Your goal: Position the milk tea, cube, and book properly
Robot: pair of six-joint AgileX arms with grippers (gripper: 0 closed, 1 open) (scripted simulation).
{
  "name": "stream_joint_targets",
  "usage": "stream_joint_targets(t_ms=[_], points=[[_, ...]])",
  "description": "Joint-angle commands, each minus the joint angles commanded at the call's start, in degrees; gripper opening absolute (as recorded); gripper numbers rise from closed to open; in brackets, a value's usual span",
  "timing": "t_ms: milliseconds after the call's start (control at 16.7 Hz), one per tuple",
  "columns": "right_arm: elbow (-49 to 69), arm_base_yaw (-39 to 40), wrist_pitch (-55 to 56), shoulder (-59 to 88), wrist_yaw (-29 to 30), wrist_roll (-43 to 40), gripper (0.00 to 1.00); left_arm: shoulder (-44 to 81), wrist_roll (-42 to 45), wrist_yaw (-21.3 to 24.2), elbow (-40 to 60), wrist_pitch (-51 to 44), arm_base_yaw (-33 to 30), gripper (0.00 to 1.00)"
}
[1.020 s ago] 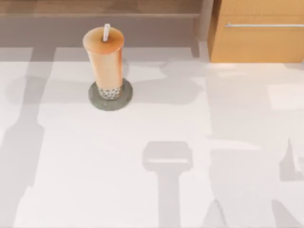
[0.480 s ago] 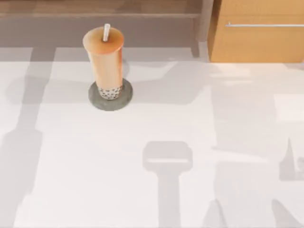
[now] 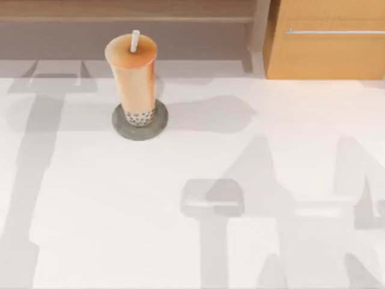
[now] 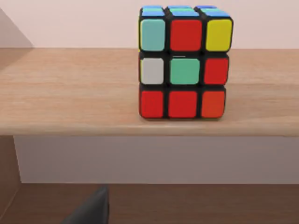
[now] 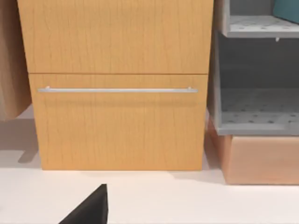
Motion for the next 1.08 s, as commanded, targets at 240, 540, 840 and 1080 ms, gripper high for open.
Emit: stream_joint_targets(t_ms=[240, 540, 840, 1080], points=[[0.0, 0.0, 0.0, 0.0, 0.0, 0.0, 1.0, -26.2, 0.1, -0.6, -24.2, -1.8, -0.1, 1.0], [0.0, 0.0, 0.0, 0.0, 0.0, 0.0, 1.0, -54.2, 0.0, -1.3, -50.8, -3.5, -0.1, 1.0], [0.0, 0.0, 0.0, 0.0, 0.0, 0.0, 1.0, -67.9, -0.5, -1.8, -63.7, -3.9, -0.1, 1.0], [0.0, 0.0, 0.0, 0.0, 0.0, 0.0, 1.0, -69.2, -0.6, -1.9, -64.9, -3.9, -0.1, 1.0]])
